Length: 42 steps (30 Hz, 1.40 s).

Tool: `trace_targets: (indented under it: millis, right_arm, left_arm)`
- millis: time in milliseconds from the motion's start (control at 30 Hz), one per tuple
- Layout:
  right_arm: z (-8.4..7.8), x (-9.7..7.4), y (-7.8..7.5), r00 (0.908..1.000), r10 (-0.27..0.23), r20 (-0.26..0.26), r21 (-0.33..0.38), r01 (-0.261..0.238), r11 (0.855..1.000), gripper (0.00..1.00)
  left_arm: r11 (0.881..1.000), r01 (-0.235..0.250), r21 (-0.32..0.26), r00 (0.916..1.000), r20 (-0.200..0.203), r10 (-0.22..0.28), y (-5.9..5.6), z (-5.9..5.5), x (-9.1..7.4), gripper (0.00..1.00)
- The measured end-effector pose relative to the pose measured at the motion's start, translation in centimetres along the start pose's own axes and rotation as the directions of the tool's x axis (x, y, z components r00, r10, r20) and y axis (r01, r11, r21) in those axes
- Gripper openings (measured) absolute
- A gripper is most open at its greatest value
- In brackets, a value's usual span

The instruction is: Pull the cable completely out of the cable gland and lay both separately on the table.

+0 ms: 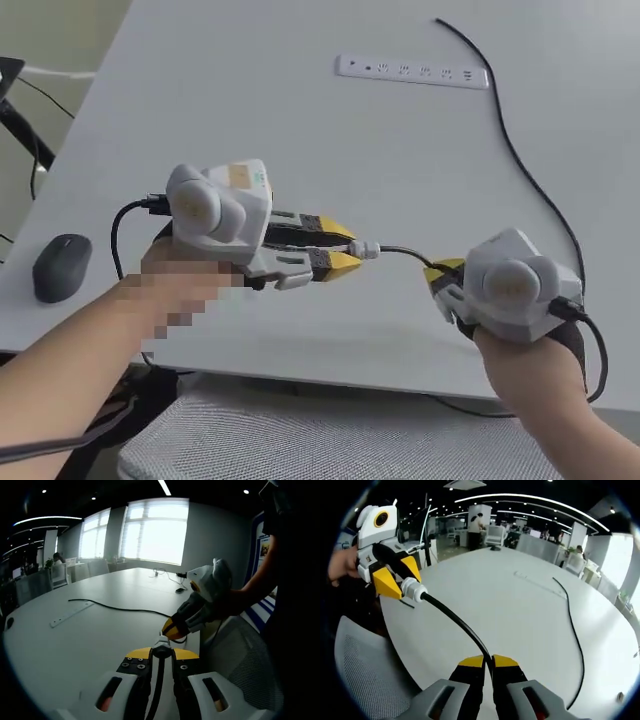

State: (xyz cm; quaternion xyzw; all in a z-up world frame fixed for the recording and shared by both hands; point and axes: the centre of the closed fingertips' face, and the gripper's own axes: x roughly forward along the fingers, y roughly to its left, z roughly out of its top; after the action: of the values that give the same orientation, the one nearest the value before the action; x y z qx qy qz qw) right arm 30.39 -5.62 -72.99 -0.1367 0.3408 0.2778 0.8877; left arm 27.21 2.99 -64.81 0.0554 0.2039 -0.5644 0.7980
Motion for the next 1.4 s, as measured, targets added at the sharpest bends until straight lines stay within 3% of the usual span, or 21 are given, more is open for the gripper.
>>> trace_targets:
  millis: [100,167,600,833,1067,1133,1200,1267,1400]
  right_arm:
    - [-0.5,0.1,-0.2,0.9999,-0.01,-0.013,0.023,0.01,1.0,0.0]
    - [-1.1,0.3,-0.2,0.9995,-0.007,-0.031,0.1,0.01,0.995,0.0]
    - [-1.3,0.1,-0.2,0.9997,-0.01,-0.022,0.095,0.012,0.995,0.0]
    - [-0.5,-0.8,-0.7,0.9997,-0.024,0.006,0.097,0.023,0.995,0.01]
    - [0.2,-2.0,0.1,0.9993,0.024,0.028,0.068,-0.026,0.997,0.03]
    - [0.4,-2.6,0.5,0.9988,0.043,0.025,0.055,-0.044,0.998,0.07]
    - [1.6,-3.1,1.2,0.9958,0.074,0.054,0.023,-0.075,0.997,0.1]
    - [2.6,-3.5,1.8,0.9947,0.087,0.056,-0.073,-0.083,0.994,0.13]
    - [4.8,-3.6,3.7,0.9892,0.124,0.078,-0.262,-0.1,0.96,0.15]
  left_arm:
    - [1.0,0.0,0.001,1.0,-0.004,0.0,-0.1,-0.1,0.0,0.15]
    - [1.0,0.0,0.001,1.0,-0.005,0.0,-0.2,-0.1,-0.1,0.15]
    - [1.0,0.0,0.002,1.0,-0.005,0.001,-0.4,-0.2,-0.2,0.15]
    - [1.0,-0.014,0.006,0.9999,0.004,0.014,0.0,0.0,-0.4,0.15]
    - [0.999,-0.033,-0.007,0.9994,0.008,0.033,0.8,0.0,-0.9,0.15]
    - [0.999,-0.033,-0.008,0.9995,0.004,0.033,0.9,-0.2,-1.0,0.15]
    - [0.999,-0.03,-0.01,0.9995,0.0,0.03,0.9,-0.3,-1.0,0.15]
    - [1.0,-0.029,-0.009,0.9996,0.0,0.029,0.9,-0.3,-0.9,0.15]
    - [1.0,-0.023,-0.008,0.9997,0.0,0.023,0.8,-0.3,-0.8,0.15]
